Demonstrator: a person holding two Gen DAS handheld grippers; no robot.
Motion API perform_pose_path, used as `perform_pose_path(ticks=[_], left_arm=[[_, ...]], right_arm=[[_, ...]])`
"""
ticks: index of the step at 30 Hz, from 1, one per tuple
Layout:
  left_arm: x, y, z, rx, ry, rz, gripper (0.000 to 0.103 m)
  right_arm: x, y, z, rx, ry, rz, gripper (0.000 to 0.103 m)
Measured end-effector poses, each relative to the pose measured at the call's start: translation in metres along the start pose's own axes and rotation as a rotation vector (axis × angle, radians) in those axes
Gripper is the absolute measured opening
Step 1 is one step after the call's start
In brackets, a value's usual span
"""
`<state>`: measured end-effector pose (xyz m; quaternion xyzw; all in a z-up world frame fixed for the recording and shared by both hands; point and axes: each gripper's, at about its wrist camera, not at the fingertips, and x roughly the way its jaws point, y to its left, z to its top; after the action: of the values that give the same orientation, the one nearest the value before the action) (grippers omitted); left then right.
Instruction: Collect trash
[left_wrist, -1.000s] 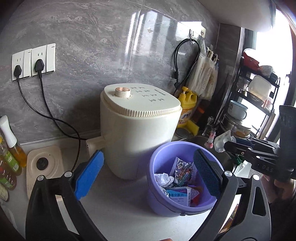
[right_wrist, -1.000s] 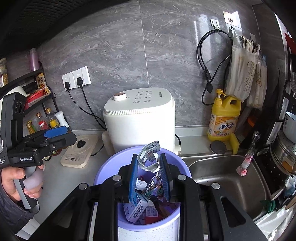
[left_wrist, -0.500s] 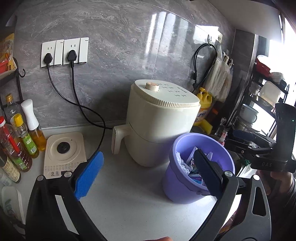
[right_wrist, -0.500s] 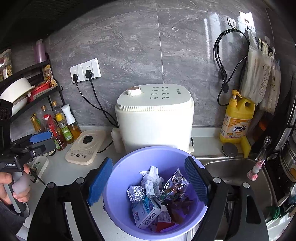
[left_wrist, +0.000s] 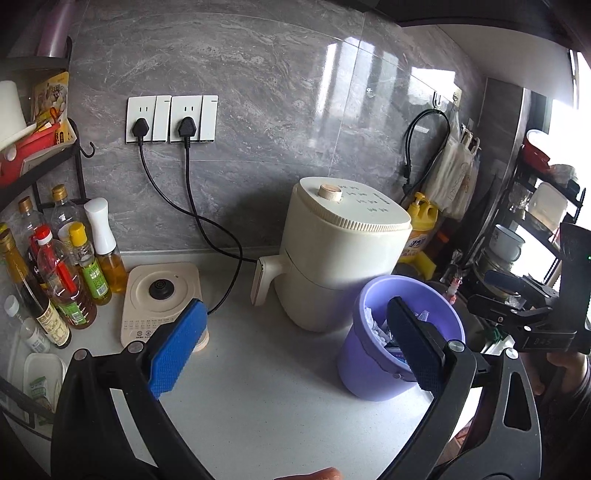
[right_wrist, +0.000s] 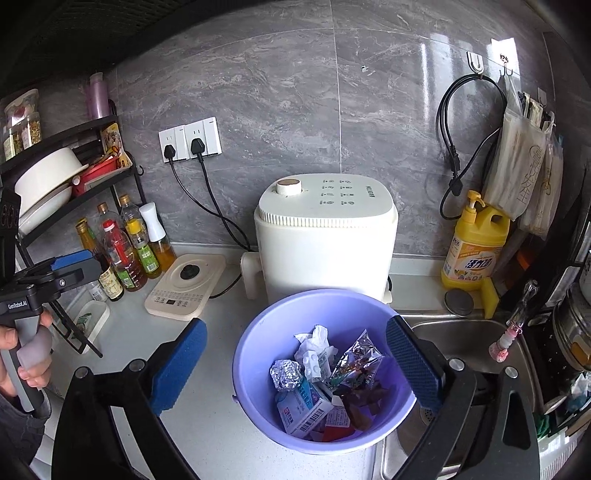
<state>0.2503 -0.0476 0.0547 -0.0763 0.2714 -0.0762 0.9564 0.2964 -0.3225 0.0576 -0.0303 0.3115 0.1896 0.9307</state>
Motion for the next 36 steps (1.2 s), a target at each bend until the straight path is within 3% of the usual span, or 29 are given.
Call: perform_pose_path(ticks=[6, 12, 24, 28, 36], left_arm=[[-0.044, 0.002, 0.011, 0.008, -0.048, 0.044, 0.097], [-0.086, -0.005, 0.005, -0.002, -0.085, 0.08, 0.097], [-0.171, -0.022, -0.056, -0.021, -0.112, 0.151, 0.097], [-0.187, -0.024, -0.078, -0.057, -0.117, 0.171, 0.097], [-0.208, -0.038, -0.108, -0.075, -0.122, 0.221, 0.097]], right_arm=[[-0.029, 0.012, 0.01, -0.035, -0.043, 0.0, 0.095], [-0.058, 0.02, -0.001, -0.032, -0.067, 0.02, 0.095], [-0.142, 0.023, -0.046, 0.008, -0.113, 0.048, 0.095], [-0.164, 0.019, -0.063, 0.016, -0.118, 0.022, 0.095], [-0.19, 0.016, -0.095, 0.034, -0.119, 0.057, 0.095]])
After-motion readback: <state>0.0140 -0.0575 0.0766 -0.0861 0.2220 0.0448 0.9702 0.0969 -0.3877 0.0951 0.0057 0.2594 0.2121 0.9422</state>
